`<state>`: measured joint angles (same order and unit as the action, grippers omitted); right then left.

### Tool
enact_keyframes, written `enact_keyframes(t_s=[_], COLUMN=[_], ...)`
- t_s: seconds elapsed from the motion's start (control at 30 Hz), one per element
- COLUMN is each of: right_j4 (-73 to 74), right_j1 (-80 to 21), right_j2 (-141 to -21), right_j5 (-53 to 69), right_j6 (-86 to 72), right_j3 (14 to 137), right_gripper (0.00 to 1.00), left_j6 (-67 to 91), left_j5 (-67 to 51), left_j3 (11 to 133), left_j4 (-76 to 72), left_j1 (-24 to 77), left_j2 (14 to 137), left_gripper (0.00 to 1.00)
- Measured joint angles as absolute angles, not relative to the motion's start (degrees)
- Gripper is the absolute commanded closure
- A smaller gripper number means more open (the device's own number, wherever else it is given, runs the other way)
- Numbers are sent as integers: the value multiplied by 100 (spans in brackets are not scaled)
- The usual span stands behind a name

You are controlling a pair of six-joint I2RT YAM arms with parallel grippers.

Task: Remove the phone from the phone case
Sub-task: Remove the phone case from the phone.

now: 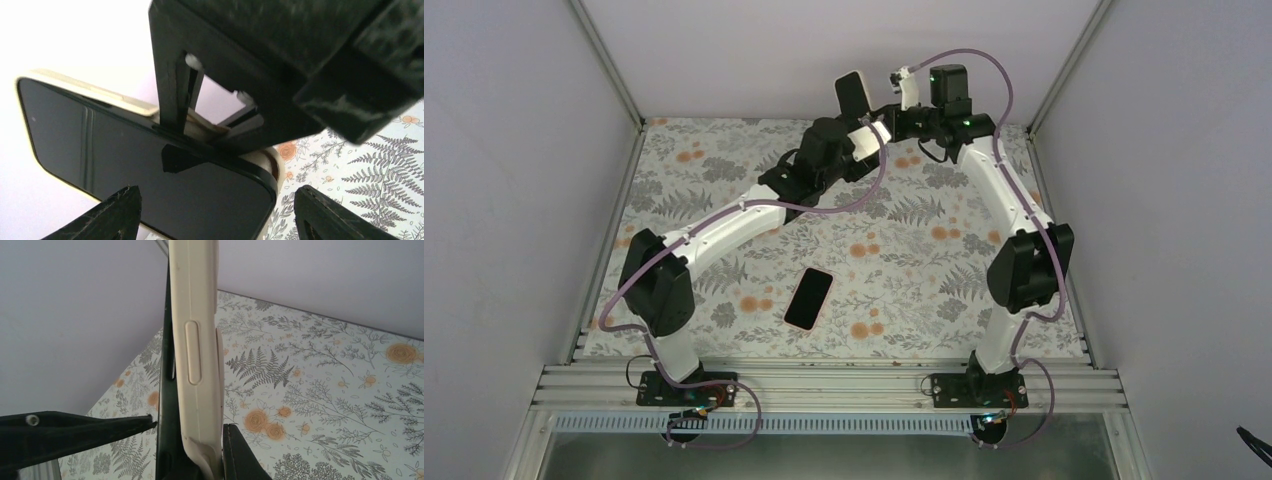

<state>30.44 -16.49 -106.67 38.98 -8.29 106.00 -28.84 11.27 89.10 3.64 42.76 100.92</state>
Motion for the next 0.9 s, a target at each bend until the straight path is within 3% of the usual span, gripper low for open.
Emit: enact_keyframes(t_s=[0.6,0.9], right_j4=[2836,2808], right_j1=[-1750,-1750], right_j2=[-10471,-10449], right_j5=[3756,3417], right_j6=[-840,-797], right_j3=[10506,10390], right_gripper=[97,97], left_j6=[-2421,-2342], left_j5=[854,851], left_j3=[9557,9736], left_j4=[829,867], left_j1=[4143,4139], left_j2=[10197,10468], left_gripper=[25,34])
